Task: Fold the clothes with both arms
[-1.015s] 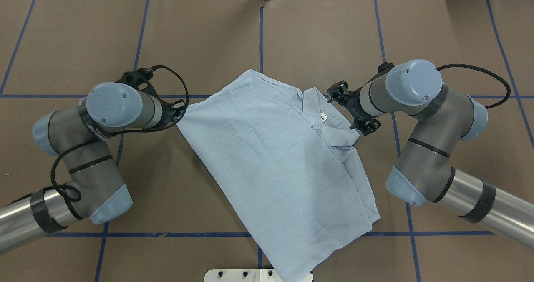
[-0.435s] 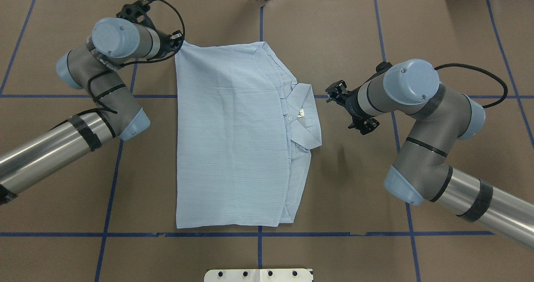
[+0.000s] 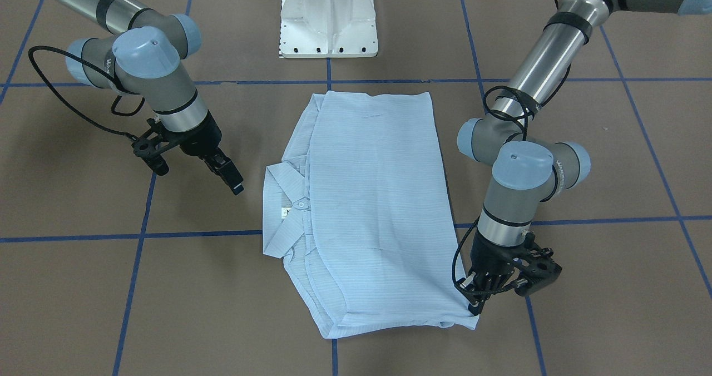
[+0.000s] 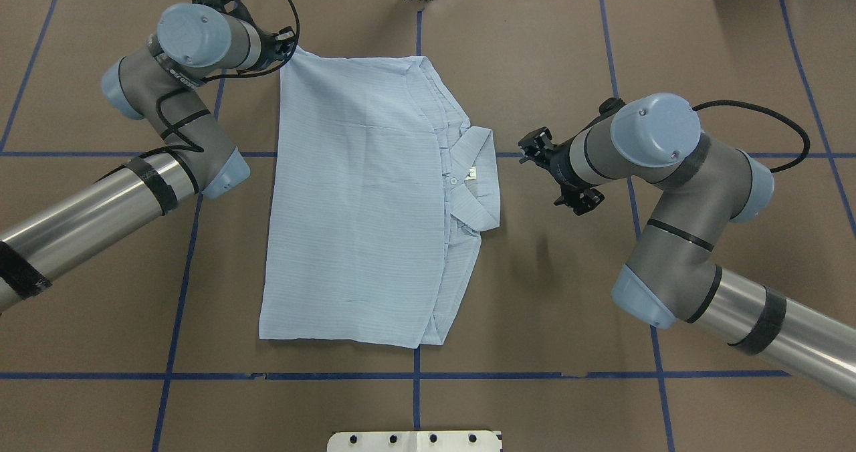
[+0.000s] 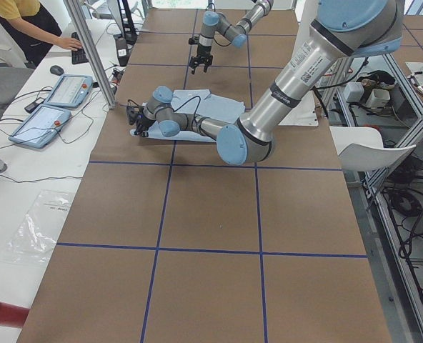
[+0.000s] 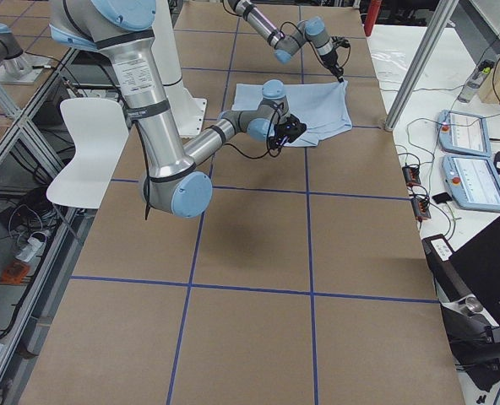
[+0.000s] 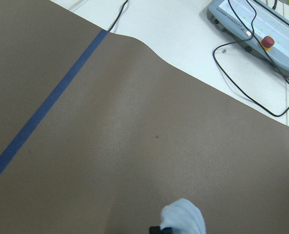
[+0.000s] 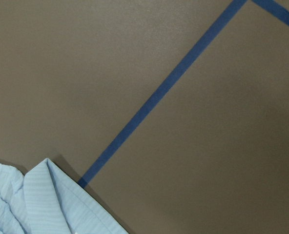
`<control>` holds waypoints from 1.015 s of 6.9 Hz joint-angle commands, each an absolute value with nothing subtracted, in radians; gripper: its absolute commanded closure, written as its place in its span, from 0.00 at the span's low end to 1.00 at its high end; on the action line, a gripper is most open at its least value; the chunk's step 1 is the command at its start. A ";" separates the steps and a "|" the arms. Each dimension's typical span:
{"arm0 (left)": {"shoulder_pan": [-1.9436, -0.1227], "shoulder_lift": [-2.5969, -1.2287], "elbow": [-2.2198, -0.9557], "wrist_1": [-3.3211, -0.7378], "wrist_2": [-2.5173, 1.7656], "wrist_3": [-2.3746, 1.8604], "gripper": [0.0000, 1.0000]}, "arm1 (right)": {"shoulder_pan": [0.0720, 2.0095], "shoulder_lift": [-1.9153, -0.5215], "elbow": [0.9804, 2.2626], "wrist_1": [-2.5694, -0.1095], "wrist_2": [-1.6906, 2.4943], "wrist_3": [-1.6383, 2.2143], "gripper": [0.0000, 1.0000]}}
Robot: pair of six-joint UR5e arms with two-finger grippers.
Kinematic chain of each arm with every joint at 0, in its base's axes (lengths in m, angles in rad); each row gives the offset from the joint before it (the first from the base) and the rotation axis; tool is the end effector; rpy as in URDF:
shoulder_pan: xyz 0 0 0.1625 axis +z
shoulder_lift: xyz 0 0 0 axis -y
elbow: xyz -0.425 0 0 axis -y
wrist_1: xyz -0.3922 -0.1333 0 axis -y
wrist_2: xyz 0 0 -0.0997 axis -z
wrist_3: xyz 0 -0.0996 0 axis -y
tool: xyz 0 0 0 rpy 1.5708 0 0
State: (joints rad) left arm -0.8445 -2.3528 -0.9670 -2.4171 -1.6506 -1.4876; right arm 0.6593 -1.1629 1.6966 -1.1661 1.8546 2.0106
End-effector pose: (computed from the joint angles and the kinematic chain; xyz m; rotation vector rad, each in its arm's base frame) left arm 0.4522 -0.6979 0.3609 0.4010 0.9673 -0.6513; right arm -0.4431 -0.4768 0.3292 -0.1646 -0.9890 0.8767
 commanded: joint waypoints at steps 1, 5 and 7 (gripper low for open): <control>-0.847 -2.359 -0.975 -2.411 -1.655 -1.491 0.40 | 0.628 -1.120 1.698 -1.167 1.835 2.014 0.00; -0.850 -2.166 -1.265 -2.399 -1.819 -1.491 0.40 | 0.375 -1.065 1.857 -1.337 1.625 2.284 0.00; -0.851 -2.146 -1.273 -2.404 -1.819 -1.491 0.40 | 0.232 -1.060 1.898 -1.399 1.556 2.463 0.01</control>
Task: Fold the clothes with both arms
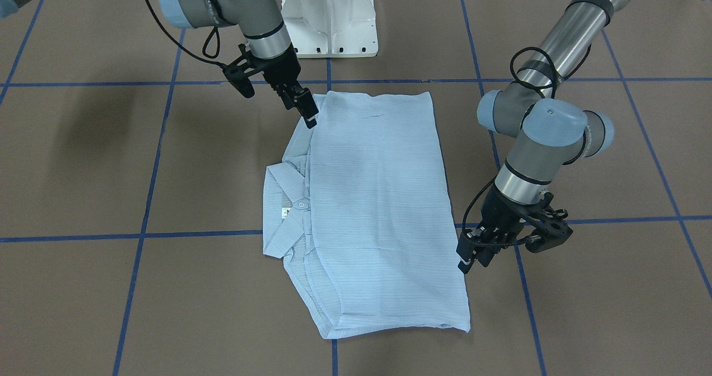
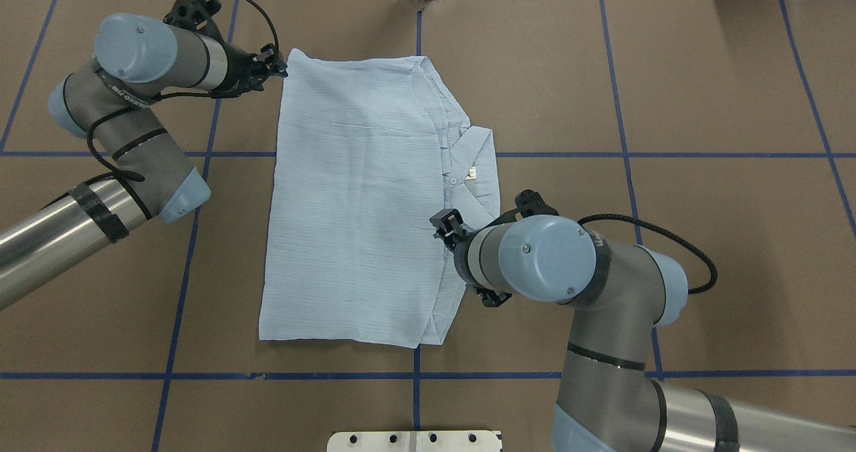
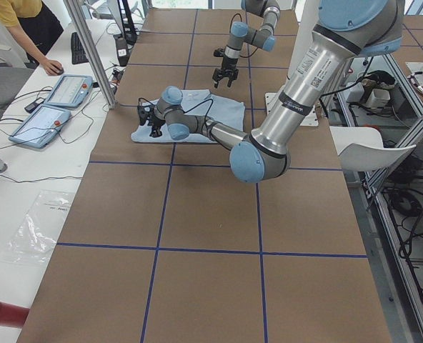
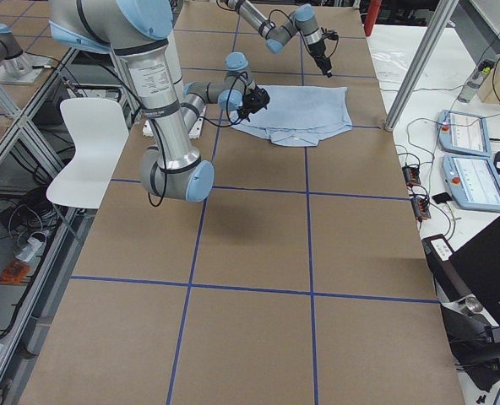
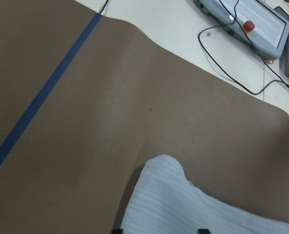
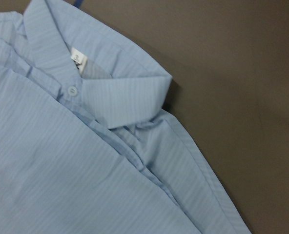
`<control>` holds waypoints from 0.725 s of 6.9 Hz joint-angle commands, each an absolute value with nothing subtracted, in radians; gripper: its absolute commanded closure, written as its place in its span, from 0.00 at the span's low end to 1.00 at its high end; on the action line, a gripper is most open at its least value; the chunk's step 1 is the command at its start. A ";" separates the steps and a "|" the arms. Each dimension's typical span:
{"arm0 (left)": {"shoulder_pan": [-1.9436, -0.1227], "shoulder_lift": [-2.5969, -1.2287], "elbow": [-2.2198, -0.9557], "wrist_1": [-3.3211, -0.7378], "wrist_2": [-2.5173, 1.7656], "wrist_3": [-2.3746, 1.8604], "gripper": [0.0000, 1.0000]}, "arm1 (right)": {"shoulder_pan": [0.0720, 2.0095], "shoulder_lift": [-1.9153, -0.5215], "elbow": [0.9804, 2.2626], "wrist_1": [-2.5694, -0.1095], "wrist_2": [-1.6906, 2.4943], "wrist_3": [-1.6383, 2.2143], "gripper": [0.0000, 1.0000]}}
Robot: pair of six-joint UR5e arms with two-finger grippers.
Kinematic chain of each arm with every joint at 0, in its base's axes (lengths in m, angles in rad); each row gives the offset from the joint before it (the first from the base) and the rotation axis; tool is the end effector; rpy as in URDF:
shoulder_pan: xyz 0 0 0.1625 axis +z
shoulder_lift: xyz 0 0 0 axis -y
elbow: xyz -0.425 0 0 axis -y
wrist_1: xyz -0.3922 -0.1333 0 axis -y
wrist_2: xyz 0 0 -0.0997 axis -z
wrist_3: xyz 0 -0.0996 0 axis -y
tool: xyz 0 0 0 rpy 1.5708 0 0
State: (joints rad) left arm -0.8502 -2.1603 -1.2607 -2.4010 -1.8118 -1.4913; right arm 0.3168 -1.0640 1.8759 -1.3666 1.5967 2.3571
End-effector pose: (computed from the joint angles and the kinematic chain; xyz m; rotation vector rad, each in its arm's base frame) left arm 0.4088 -0.6315 0.3614 0.3063 1.0986 -0.5533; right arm -0.5421 -0.3153 0.2172 -0.2716 -1.0291 0.9897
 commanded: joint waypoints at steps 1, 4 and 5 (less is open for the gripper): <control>-0.851 -2.140 -1.275 -2.410 -1.819 -1.494 0.40 | 0.183 -1.061 1.893 -1.404 1.513 2.520 0.02; -0.850 -2.123 -1.281 -2.411 -1.815 -1.496 0.40 | 0.149 -1.058 1.838 -1.390 1.480 2.549 0.06; -0.850 -2.122 -1.281 -2.411 -1.813 -1.496 0.40 | 0.147 -1.024 1.795 -1.388 1.480 2.548 0.06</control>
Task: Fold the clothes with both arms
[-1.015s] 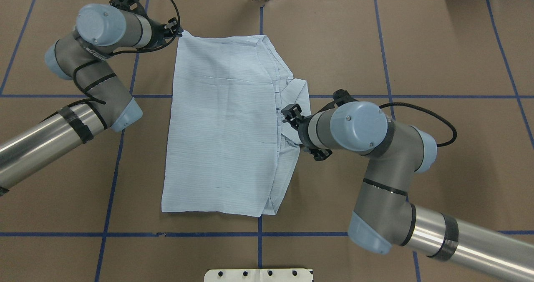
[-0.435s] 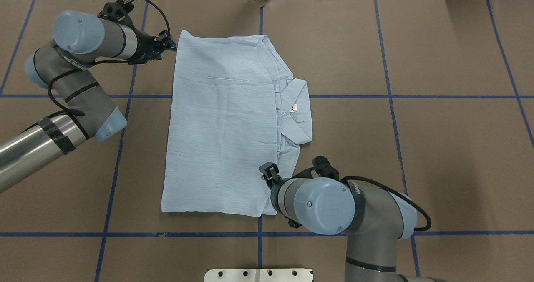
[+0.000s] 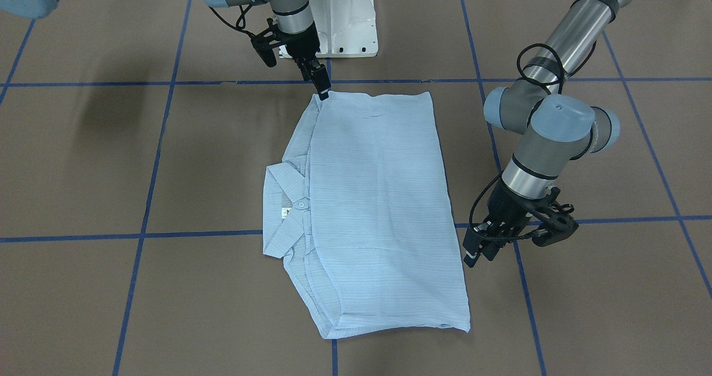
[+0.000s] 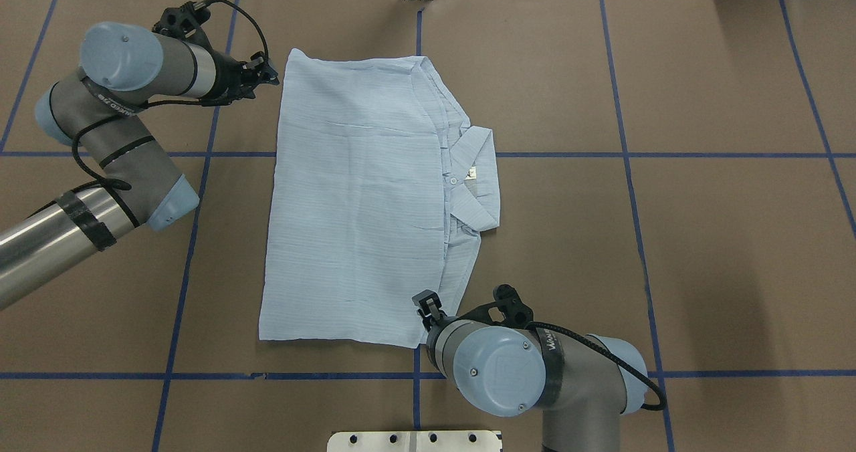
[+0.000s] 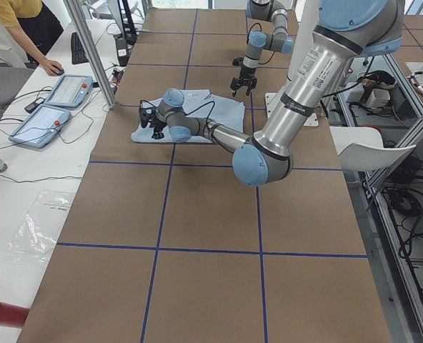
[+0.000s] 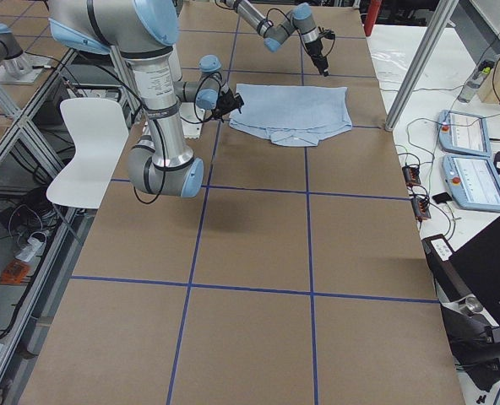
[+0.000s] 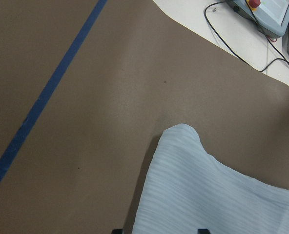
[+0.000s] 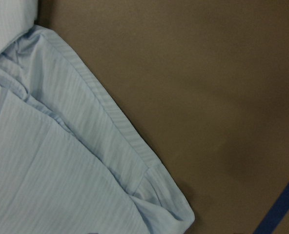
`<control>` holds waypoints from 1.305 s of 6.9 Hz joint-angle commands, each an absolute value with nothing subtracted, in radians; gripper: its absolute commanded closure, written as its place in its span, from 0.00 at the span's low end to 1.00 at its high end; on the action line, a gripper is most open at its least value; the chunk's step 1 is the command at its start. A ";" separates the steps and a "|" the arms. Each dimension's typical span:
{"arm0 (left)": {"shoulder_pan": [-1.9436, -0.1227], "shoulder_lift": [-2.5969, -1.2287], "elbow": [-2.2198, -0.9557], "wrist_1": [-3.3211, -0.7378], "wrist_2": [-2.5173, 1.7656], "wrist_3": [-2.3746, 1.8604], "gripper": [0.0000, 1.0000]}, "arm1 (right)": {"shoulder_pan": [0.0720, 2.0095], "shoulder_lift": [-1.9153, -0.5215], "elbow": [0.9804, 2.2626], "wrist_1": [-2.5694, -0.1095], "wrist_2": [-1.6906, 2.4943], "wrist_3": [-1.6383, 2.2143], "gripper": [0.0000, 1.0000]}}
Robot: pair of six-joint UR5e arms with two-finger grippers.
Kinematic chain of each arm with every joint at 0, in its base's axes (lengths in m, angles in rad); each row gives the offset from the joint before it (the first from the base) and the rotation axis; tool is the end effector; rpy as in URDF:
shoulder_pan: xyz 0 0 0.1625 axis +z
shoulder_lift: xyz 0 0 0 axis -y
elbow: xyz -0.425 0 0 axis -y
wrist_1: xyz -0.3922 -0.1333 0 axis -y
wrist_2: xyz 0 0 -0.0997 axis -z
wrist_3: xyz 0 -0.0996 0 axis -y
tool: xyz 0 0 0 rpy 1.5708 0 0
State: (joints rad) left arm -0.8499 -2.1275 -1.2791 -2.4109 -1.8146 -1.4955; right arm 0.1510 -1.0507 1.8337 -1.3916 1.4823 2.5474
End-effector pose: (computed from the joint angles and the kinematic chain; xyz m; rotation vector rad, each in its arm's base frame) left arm 0.4025 -0.6237 0.3749 0.2993 1.0965 -0.5564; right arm -0.5991 -0.2349 0.2296 -0.3283 -0.9643 1.0771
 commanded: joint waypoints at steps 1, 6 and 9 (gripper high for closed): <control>-0.850 -2.112 -1.282 -2.411 -1.810 -1.494 0.40 | 0.147 -0.996 1.755 -1.388 1.480 2.548 0.06; -0.847 -2.111 -1.281 -2.416 -1.807 -1.493 0.40 | 0.149 -1.000 1.752 -1.388 1.479 2.548 0.13; -0.847 -2.112 -1.284 -2.418 -1.807 -1.499 0.40 | 0.147 -1.003 1.750 -1.390 1.477 2.548 0.15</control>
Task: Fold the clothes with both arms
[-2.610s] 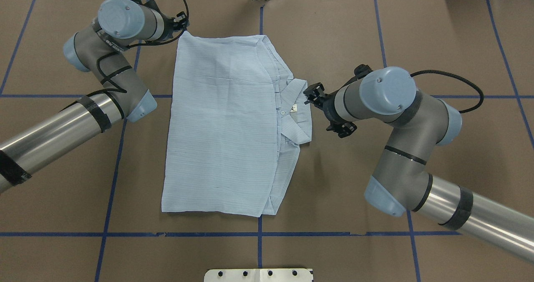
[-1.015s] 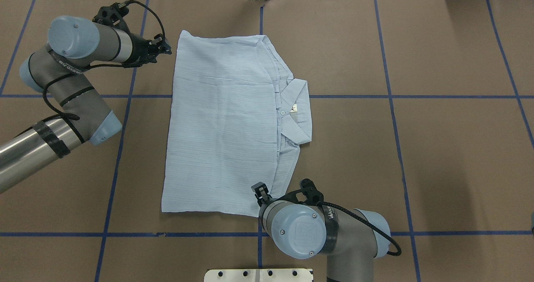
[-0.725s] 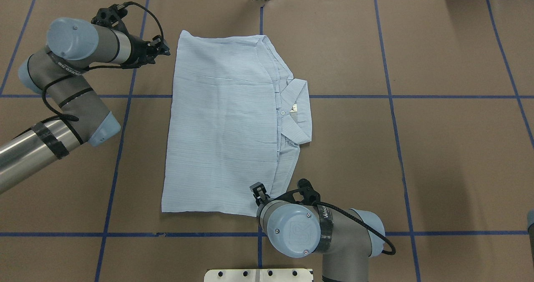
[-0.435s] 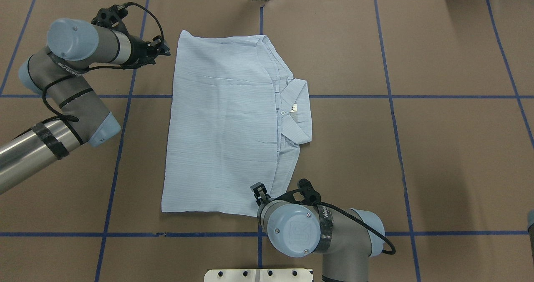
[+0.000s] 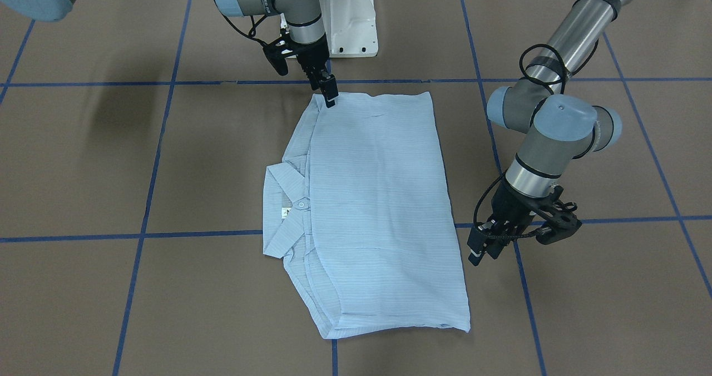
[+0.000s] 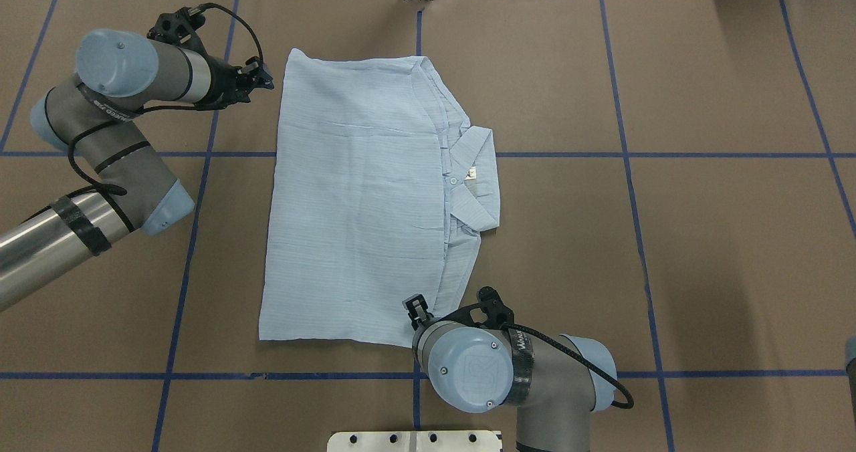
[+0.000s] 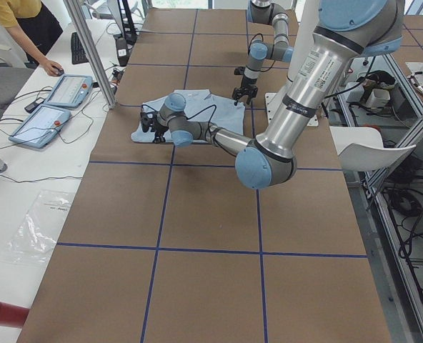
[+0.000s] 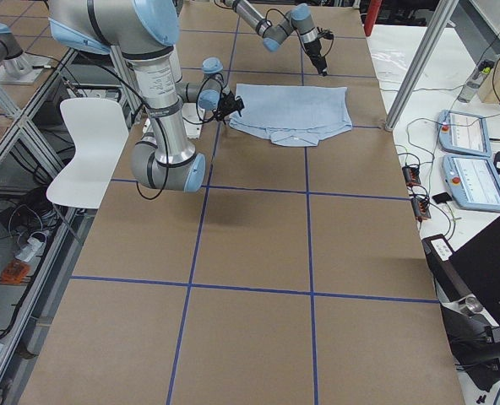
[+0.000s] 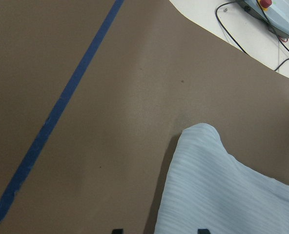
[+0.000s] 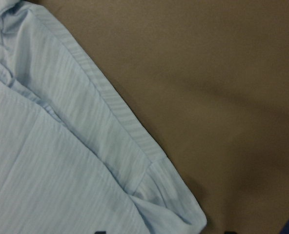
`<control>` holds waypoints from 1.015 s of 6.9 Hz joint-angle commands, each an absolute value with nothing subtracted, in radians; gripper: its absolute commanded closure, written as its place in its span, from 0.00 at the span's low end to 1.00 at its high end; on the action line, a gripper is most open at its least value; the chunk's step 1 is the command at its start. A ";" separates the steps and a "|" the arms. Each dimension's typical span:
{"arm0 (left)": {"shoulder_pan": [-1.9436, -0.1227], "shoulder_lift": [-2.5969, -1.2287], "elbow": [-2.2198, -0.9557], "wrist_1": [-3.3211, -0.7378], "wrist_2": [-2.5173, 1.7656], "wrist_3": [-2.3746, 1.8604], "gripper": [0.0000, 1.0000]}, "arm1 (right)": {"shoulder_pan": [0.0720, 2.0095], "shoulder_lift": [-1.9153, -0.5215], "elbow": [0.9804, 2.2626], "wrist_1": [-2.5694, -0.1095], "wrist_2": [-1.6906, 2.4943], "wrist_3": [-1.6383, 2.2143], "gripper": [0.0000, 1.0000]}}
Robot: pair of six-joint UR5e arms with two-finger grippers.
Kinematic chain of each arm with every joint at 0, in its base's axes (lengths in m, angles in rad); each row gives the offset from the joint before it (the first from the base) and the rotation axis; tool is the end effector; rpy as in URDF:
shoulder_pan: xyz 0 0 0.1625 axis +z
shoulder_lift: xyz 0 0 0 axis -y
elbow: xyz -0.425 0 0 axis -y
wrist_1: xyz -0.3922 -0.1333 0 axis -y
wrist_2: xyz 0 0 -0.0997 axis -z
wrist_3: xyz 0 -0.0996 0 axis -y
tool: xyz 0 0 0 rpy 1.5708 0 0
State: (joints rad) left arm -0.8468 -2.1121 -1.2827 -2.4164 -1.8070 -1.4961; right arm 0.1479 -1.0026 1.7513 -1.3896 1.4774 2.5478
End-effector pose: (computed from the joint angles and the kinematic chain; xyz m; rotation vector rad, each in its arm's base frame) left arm 0.4013 -0.6199 0.3837 0.3006 1.0890 -0.5602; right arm -0.6269 -0.2376 0.2331 -0.3115 -0.9347 1.0816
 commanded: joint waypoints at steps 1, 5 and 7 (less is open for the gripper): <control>-0.847 -2.112 -1.290 -2.418 -1.807 -1.499 0.40 | 0.144 -1.006 1.750 -1.390 1.477 2.548 0.15; -0.847 -2.111 -1.290 -2.422 -1.807 -1.497 0.41 | 0.141 -0.997 1.744 -1.388 1.460 2.546 0.20; -0.847 -2.111 -1.292 -2.422 -1.807 -1.497 0.41 | 0.141 -0.997 1.744 -1.388 1.459 2.548 0.40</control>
State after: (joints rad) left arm -0.8468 -2.1108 -1.2906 -2.4222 -1.8070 -1.4972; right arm 0.1412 -0.9980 1.7445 -1.3883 1.4606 2.5466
